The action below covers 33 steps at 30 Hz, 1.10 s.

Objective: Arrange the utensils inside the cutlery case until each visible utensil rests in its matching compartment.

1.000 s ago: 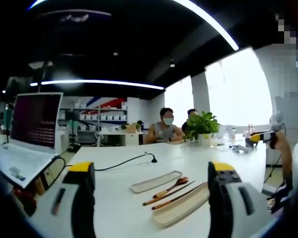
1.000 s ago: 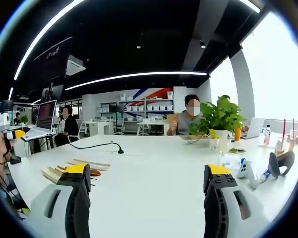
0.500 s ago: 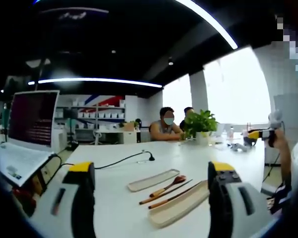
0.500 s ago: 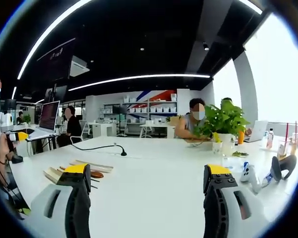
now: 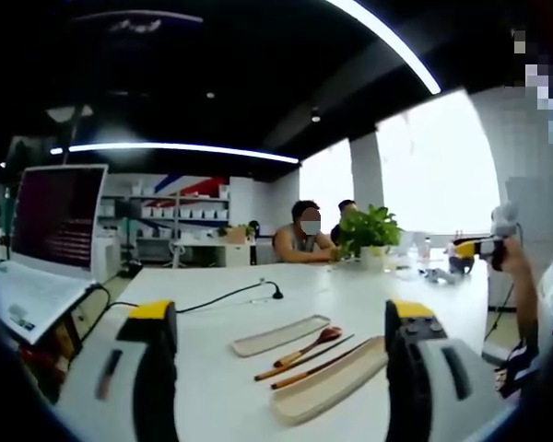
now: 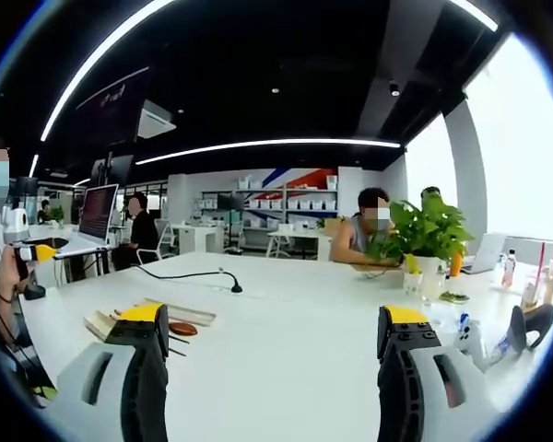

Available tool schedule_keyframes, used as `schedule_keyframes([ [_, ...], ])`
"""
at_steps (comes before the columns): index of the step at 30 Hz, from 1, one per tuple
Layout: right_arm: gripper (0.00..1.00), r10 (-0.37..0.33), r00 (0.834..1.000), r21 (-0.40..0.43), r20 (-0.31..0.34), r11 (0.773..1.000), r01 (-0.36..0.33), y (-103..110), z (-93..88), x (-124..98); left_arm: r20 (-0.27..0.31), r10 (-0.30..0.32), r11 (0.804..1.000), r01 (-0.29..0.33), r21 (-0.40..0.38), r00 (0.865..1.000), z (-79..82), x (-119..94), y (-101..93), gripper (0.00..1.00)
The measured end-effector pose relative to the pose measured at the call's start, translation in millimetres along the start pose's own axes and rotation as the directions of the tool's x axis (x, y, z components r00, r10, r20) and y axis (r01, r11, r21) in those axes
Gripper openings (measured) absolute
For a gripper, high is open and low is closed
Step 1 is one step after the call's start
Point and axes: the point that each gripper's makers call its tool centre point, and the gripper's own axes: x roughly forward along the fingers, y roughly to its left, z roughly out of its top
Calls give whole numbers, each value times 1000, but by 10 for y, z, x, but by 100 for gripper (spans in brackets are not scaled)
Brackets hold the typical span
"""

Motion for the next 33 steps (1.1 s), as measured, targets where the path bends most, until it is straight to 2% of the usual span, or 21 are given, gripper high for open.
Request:
schedule_keyframes([
  [9,97,58,998,-32,-13,998,-58,131,109,175,-7,-5,1000,5,-3,1000,-15,31,5,98],
  [14,97,117,993,-59,-33,991,-119,287,170,281,-17,-5,1000,5,2,1000,-36,49,33,99],
  [22,97,251,965,-123,-69,958,-258,695,247,420,-33,-13,1000,14,14,999,-67,85,54,99],
  [33,94,371,918,-164,-141,906,-391,1040,176,665,-71,-17,999,20,34,997,-202,198,55,97],
])
